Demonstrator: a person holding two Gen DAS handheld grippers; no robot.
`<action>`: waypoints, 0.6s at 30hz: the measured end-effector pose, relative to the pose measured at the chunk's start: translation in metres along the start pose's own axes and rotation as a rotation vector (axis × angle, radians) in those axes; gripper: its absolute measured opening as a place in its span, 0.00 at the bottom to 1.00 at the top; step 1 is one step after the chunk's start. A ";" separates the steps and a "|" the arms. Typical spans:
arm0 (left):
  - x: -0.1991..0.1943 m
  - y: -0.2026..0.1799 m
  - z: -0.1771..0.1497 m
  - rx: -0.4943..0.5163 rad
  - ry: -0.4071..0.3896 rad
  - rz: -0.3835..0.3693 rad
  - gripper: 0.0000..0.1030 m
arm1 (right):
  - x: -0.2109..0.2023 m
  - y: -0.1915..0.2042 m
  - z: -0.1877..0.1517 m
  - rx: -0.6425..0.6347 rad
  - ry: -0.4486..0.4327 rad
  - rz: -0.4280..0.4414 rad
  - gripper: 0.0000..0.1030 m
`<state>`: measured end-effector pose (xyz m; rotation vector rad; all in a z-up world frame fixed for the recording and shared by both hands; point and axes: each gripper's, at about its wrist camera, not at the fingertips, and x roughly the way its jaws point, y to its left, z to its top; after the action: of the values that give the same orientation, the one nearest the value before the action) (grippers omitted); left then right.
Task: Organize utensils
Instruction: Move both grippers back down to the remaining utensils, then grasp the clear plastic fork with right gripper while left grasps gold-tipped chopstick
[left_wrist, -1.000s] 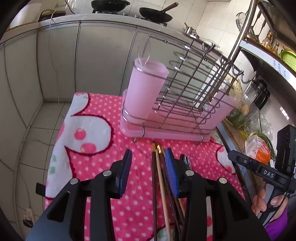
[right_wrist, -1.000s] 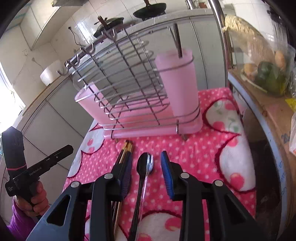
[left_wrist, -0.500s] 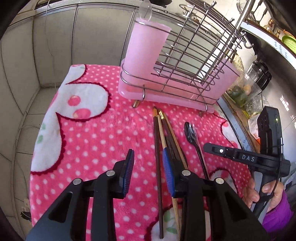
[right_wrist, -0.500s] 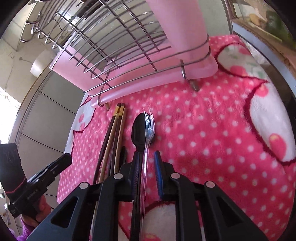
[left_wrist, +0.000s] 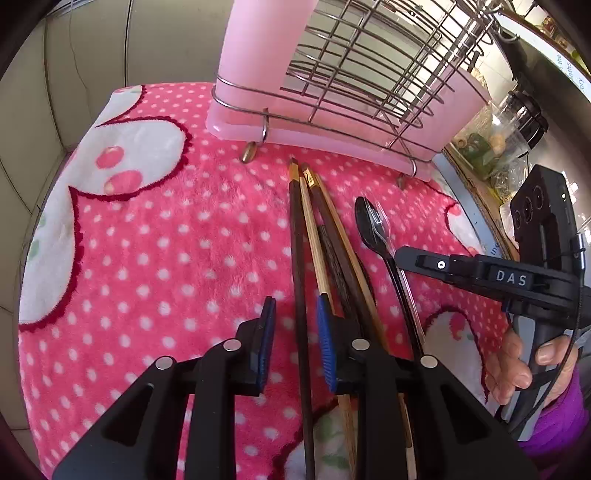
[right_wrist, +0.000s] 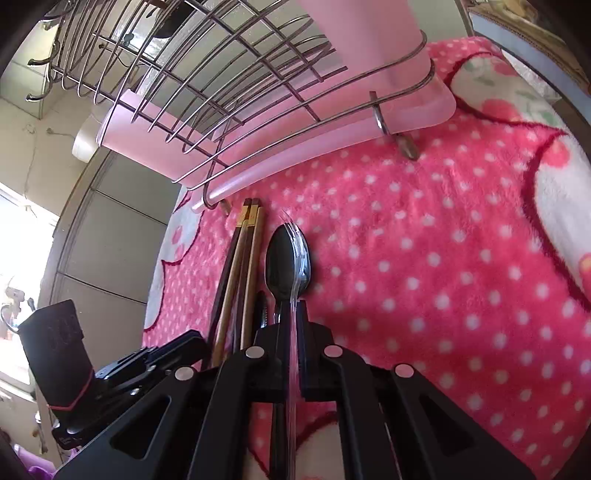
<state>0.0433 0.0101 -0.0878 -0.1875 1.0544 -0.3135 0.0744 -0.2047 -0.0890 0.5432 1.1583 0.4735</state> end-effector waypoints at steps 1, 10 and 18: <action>0.001 -0.001 0.000 0.007 0.003 0.009 0.22 | 0.001 0.001 0.000 -0.002 0.000 -0.001 0.03; 0.009 -0.009 0.004 0.018 0.022 0.060 0.05 | 0.007 0.004 -0.002 0.002 0.000 0.008 0.05; -0.001 -0.004 -0.002 -0.025 0.017 0.084 0.05 | 0.004 0.004 -0.005 0.003 -0.017 -0.006 0.03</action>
<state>0.0402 0.0066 -0.0870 -0.1629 1.0805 -0.2266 0.0710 -0.1989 -0.0911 0.5451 1.1443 0.4617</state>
